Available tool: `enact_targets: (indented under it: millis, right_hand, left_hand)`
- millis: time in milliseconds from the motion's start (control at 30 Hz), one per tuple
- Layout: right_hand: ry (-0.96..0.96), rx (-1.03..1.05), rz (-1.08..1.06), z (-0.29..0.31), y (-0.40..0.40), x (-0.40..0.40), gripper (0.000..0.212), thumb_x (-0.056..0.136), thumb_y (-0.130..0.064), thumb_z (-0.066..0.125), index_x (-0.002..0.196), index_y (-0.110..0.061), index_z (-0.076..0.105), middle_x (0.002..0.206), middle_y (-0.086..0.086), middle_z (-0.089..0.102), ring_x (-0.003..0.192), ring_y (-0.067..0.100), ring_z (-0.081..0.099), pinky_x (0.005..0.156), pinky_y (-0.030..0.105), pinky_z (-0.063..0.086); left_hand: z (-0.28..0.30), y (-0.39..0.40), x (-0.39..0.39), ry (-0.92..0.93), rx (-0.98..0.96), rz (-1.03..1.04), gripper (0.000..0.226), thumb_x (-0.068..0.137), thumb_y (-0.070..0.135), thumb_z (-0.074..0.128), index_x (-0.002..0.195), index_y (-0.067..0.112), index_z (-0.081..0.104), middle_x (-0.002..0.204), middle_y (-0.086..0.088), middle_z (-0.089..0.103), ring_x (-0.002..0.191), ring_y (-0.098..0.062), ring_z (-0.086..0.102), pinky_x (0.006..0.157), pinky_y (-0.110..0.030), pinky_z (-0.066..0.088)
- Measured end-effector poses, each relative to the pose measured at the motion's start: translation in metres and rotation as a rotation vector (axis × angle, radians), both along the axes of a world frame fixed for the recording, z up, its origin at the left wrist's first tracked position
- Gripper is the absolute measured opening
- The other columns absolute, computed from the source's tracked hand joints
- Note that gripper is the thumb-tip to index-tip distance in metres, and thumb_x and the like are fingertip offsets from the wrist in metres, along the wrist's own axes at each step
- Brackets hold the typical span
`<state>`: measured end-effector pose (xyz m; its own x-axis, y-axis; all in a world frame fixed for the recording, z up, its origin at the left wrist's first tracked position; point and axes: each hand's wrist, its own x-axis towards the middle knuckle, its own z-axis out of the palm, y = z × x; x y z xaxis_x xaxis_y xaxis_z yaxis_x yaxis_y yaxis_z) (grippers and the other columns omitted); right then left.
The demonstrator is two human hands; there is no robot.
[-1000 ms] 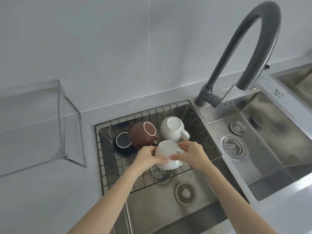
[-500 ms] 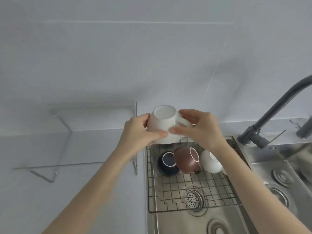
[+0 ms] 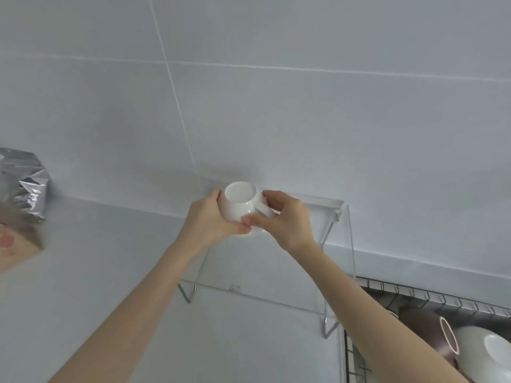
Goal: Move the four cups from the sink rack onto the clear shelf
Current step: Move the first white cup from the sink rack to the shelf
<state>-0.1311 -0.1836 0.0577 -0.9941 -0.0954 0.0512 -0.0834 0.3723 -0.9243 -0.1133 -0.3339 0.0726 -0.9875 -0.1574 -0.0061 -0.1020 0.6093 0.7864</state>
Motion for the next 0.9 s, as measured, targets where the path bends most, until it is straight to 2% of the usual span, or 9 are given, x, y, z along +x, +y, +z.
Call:
enact_targets:
  millis: [67,167,300,433,567,667,733,833,900]
  right_hand:
    - [-0.022,-0.002,0.007,-0.010,-0.015,-0.009,0.050,0.059,-0.026,0.082,0.104,-0.013,0.064,0.100,0.004,0.069,0.100,0.020,0.062,0.082,0.030,0.051]
    - [-0.028,-0.019,-0.011,-0.022,-0.028,-0.019,0.050,0.058,-0.026,0.083,0.103,-0.015,0.064,0.099,0.002,0.069,0.100,0.018,0.062,0.084,0.032,0.052]
    - [-0.019,-0.034,-0.022,-0.032,-0.037,-0.029,0.053,0.058,-0.023,0.083,0.107,-0.015,0.063,0.095,-0.002,0.065,0.099,0.017,0.061,0.084,0.032,0.052]
    - [-0.029,-0.043,-0.025,-0.038,-0.043,-0.035,0.057,0.058,-0.024,0.083,0.110,-0.015,0.062,0.101,0.000,0.066,0.100,0.019,0.061,0.086,0.032,0.052]
    - [-0.032,-0.065,-0.021,-0.038,-0.047,-0.039,0.057,0.059,-0.023,0.083,0.111,-0.015,0.062,0.101,0.000,0.065,0.101,0.019,0.060,0.085,0.030,0.051]
    - [-0.028,-0.072,-0.025,-0.039,-0.052,-0.040,0.058,0.059,-0.023,0.083,0.112,-0.015,0.061,0.099,-0.001,0.064,0.102,0.018,0.060,0.086,0.030,0.051]
    - [-0.026,-0.074,-0.024,-0.041,-0.054,-0.039,0.058,0.060,-0.024,0.082,0.112,-0.014,0.060,0.103,0.000,0.065,0.102,0.017,0.060,0.082,0.024,0.049]
    - [-0.020,-0.074,-0.015,-0.044,-0.056,-0.038,0.061,0.062,-0.025,0.081,0.117,-0.014,0.057,0.112,0.002,0.065,0.105,0.015,0.058,0.075,0.014,0.042]
    - [-0.023,-0.051,0.015,-0.043,-0.054,-0.038,0.064,0.064,-0.026,0.080,0.121,-0.015,0.052,0.118,0.002,0.062,0.110,0.017,0.056,0.076,0.012,0.038]
  left_hand:
    - [-0.008,-0.011,-0.011,-0.005,-0.039,0.020,0.075,0.051,0.024,0.085,0.116,0.012,0.052,0.102,0.003,0.059,0.093,-0.019,0.056,0.078,-0.027,0.044]
    - [-0.019,-0.024,-0.023,0.002,-0.077,0.025,0.076,0.051,0.024,0.085,0.118,0.011,0.052,0.103,0.003,0.056,0.092,-0.019,0.053,0.076,-0.024,0.038]
    - [-0.032,-0.031,-0.036,0.021,-0.142,0.020,0.079,0.049,0.025,0.086,0.119,0.010,0.052,0.117,-0.008,0.052,0.107,-0.023,0.051,0.073,-0.013,0.028]
    - [-0.038,-0.035,-0.041,0.003,-0.153,0.022,0.080,0.052,0.026,0.085,0.123,0.011,0.051,0.122,-0.010,0.048,0.110,-0.022,0.049,0.069,-0.009,0.024]
    - [-0.035,-0.038,-0.042,0.011,-0.185,0.025,0.074,0.053,0.025,0.084,0.119,0.010,0.053,0.120,-0.013,0.051,0.109,-0.025,0.050,0.068,-0.012,0.026]
    - [-0.035,-0.039,-0.041,0.016,-0.228,0.024,0.066,0.054,0.027,0.083,0.110,0.008,0.054,0.113,-0.014,0.056,0.103,-0.029,0.053,0.074,-0.022,0.032]
    - [-0.037,-0.039,-0.040,0.034,-0.234,0.027,0.061,0.055,0.027,0.082,0.104,0.005,0.054,0.107,-0.014,0.059,0.097,-0.030,0.054,0.071,-0.027,0.035]
    - [-0.038,-0.037,-0.037,0.062,-0.195,0.037,0.057,0.057,0.025,0.080,0.103,0.005,0.053,0.104,-0.010,0.062,0.088,-0.024,0.052,0.066,-0.025,0.033]
    - [-0.039,-0.035,-0.035,0.066,-0.188,0.041,0.058,0.058,0.024,0.080,0.105,0.005,0.051,0.105,-0.009,0.062,0.088,-0.023,0.051,0.062,-0.022,0.029]
